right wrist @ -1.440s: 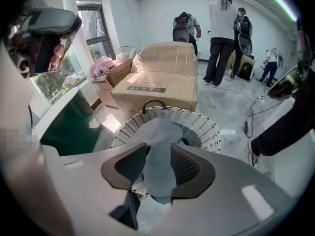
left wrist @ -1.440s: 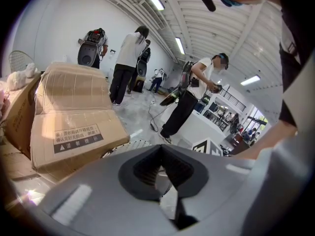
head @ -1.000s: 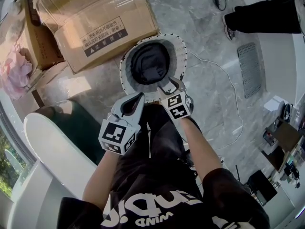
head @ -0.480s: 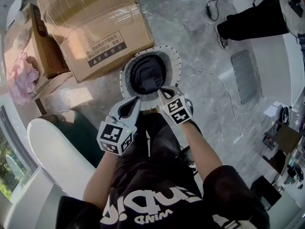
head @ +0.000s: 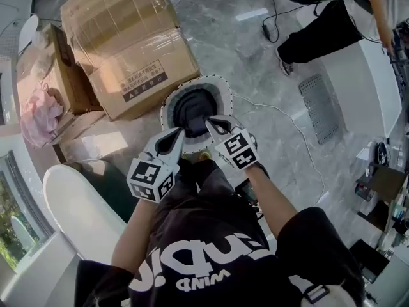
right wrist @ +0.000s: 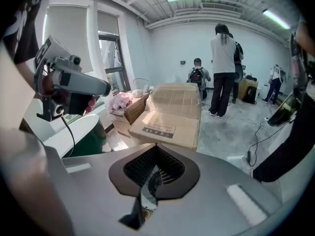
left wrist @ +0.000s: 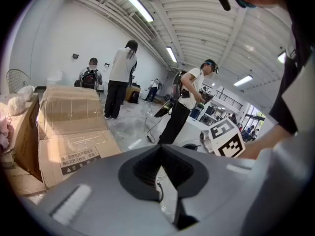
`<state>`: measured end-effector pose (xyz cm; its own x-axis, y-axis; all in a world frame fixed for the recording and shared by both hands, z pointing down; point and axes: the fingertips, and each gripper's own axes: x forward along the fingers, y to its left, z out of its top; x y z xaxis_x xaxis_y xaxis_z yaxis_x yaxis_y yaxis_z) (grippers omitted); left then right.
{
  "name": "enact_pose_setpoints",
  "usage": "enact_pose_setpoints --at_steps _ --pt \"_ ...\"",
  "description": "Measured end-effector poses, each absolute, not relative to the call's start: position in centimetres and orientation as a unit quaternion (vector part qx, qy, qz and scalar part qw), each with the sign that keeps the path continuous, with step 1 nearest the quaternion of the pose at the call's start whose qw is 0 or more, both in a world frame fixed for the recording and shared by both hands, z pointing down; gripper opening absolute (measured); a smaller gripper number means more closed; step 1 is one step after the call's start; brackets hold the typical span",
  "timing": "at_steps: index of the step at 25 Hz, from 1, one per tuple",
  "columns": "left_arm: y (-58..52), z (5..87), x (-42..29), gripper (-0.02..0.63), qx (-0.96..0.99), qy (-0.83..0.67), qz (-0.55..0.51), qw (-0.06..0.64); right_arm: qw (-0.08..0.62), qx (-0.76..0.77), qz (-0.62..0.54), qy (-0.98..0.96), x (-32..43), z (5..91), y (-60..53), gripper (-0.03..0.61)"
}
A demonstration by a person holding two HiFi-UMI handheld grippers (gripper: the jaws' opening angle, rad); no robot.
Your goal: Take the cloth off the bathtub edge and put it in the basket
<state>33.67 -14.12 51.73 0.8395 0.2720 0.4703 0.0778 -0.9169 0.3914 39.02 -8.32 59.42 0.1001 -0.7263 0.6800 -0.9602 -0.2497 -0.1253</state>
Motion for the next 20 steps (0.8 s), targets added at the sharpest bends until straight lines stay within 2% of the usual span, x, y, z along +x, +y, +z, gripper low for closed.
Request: enact_pose_setpoints --at_steps 14,20 --pt "-11.5 43.7 32.2 -0.003 0.957 0.135 0.213 0.145 0.139 0.76 0.216 -0.597 36.1 45.8 -6.0 0.009" --pt "-9.2 40.6 31.2 -0.003 0.959 0.184 0.185 0.115 0.089 0.77 0.178 -0.606 34.5 41.5 -5.2 0.009"
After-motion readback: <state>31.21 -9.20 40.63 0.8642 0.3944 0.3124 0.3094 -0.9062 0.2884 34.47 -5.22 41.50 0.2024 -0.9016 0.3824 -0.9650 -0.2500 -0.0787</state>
